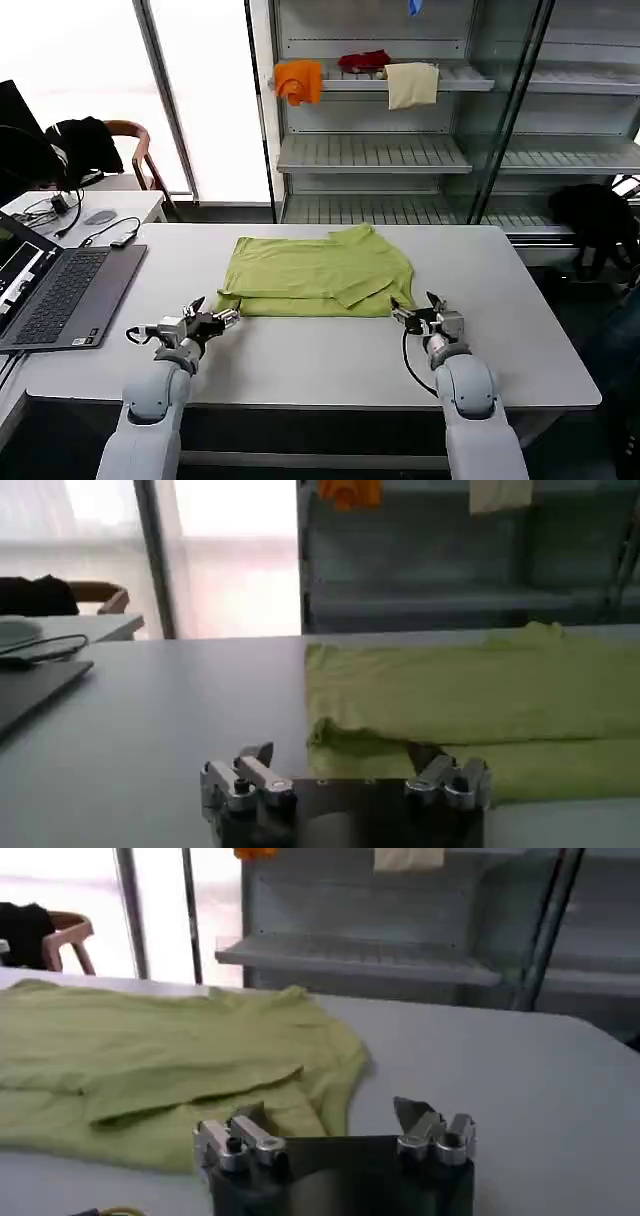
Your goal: Fold and organize the clothes.
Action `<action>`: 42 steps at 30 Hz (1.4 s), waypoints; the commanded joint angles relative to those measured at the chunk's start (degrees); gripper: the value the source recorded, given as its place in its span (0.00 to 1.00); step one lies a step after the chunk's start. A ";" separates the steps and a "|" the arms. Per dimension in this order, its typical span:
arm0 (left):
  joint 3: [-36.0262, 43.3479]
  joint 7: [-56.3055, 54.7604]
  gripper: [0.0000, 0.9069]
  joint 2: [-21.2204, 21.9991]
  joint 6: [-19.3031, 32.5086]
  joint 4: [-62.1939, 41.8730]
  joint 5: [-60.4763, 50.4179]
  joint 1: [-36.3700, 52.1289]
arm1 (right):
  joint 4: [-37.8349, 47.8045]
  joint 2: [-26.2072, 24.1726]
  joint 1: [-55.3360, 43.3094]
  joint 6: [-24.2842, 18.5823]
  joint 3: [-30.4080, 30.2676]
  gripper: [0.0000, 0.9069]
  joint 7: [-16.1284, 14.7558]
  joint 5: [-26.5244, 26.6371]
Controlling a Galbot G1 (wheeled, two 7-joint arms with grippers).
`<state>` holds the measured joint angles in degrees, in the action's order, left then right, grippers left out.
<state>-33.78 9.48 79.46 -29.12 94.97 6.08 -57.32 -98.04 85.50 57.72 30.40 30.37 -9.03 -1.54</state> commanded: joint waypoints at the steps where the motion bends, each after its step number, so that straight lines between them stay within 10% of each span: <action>1: -0.03 0.91 0.39 -0.22 -0.29 -0.31 -0.78 -0.36 | -0.12 -0.15 2.98 -0.86 0.32 0.02 -0.63 -1.03; 3: -0.07 1.40 0.07 -0.37 -0.34 -0.39 -0.75 -0.44 | 0.01 0.35 2.92 -1.04 0.07 0.00 -0.70 -1.62; 5: -0.06 1.92 0.01 -0.51 -0.34 -0.32 -0.73 -0.52 | -0.13 0.66 2.84 -1.04 -0.05 0.00 -0.65 -1.71; 29: 0.50 4.15 0.00 -0.76 -0.39 3.85 -1.43 -3.88 | -6.68 0.17 5.93 0.98 -0.50 0.00 -0.36 1.61; 42: -6.73 3.54 0.00 -2.44 -1.51 21.03 3.65 -23.75 | -21.91 -2.34 20.55 2.73 -1.94 0.00 1.98 3.56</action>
<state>-36.36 13.12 77.35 -30.42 105.10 6.94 -67.33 -109.72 84.03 68.33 32.29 29.26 -8.18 0.60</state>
